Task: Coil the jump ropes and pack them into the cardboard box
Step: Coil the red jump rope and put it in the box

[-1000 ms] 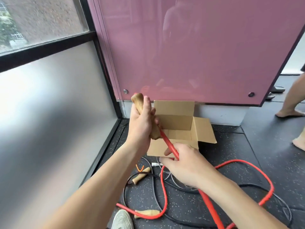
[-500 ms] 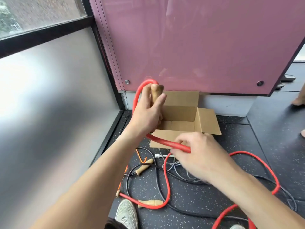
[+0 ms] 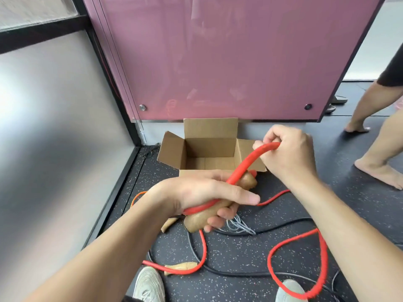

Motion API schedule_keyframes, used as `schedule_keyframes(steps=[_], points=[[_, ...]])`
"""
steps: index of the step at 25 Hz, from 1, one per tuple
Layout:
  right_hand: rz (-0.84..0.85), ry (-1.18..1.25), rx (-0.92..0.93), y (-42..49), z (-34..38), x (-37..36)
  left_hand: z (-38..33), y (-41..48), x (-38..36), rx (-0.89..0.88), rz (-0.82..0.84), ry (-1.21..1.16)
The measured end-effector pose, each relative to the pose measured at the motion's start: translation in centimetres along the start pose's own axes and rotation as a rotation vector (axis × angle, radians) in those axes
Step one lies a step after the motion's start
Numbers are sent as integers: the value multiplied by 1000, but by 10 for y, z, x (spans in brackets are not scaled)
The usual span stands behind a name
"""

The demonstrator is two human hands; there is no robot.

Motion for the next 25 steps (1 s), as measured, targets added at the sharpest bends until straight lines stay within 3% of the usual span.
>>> schedule_keyframes(steps=[2,4,5,7,10,12,15,17,20,23,25], points=[[72,-10,-173,4,-16,-7,-10,-5,-12,-140,162,-276],[303,10,-162,-21,-16,-27,-24,-7,-14,-286,275,-550],[450,26,-110,-42,-6,-40,-32,-8,-11,-372,255,-625],[628,71,-30,-84,22,-58,-44,-10,3,-533,-16,-687],[531,121,57,-97,50,-53,-50,-18,42,-594,-628,-863],[568,134,130,-94,56,-45,-44,-23,61,-604,-902,-910],[643,123,268,-100,72,-31,-24,-22,79,-552,-1293,-434],[567,89,349,-92,77,-19,-15,-21,85,-490,-1378,-37],[365,10,337,-57,60,-4,-9,-17,78,-250,-1182,297],[172,-13,352,-39,44,8,7,-1,42,215,-566,331],[106,-16,317,-28,32,10,11,6,16,304,-115,112]])
Point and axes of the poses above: each hand's wrist, its own y-axis towards the middle knuckle, its own x-axis out of the back of the hand, z = x × y, the point moved 2 cm from there along y, towards the middle knuckle, and after that the axes turned 8 degrees about -z, right-handed, at the moved point
